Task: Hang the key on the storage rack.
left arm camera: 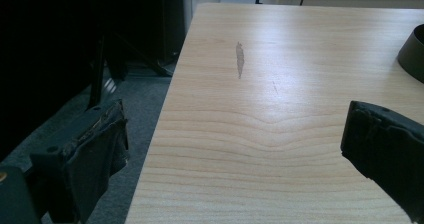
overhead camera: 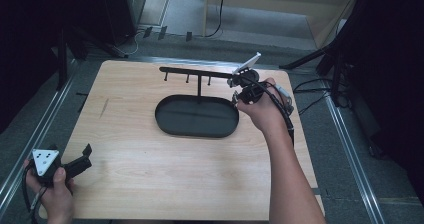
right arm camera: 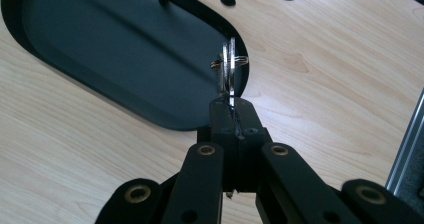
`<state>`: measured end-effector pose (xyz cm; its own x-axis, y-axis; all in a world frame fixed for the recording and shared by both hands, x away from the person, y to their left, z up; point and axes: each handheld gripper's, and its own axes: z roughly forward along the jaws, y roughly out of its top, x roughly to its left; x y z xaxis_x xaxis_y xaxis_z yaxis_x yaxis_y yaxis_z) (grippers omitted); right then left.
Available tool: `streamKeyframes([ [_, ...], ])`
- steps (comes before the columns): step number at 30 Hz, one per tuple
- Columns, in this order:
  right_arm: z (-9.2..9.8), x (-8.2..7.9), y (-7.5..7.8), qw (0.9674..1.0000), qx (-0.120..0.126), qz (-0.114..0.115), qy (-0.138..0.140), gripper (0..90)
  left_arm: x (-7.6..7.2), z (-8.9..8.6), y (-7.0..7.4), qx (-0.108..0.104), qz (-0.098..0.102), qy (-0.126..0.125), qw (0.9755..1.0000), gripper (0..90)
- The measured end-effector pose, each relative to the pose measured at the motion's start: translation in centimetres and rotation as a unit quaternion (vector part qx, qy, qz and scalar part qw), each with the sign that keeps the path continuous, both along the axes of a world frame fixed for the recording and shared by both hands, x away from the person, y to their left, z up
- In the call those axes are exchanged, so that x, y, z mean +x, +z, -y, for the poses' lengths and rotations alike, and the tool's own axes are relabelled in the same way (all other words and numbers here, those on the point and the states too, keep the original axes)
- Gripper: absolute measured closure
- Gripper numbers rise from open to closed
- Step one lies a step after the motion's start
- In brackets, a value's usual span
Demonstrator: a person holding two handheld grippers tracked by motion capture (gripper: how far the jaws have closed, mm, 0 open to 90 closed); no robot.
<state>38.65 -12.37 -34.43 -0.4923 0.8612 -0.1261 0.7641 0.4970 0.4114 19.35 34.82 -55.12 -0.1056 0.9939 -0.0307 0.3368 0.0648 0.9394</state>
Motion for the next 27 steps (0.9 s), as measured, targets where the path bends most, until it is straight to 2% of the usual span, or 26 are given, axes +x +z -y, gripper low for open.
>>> streamKeyframes([
  [8,-0.7,0.7,1.1,0.9999,-0.001,0.002,-0.013,90.0,0.0,0.0,0.0,0.000,-0.001,0.001,1.0000,0.0],
  [14,-1.4,1.2,1.5,0.9999,-0.006,0.001,-0.012,90.0,0.0,0.0,0.0,0.002,-0.001,0.001,1.0000,0.0],
  [19,-1.8,1.5,1.7,0.9997,-0.015,0.007,-0.019,90.0,0.0,0.0,0.0,0.000,-0.001,0.001,1.0000,0.0],
  [27,-2.5,1.6,1.8,0.9990,-0.042,0.011,-0.014,90.0,0.0,0.0,0.0,0.001,-0.002,0.002,1.0000,0.0],
])
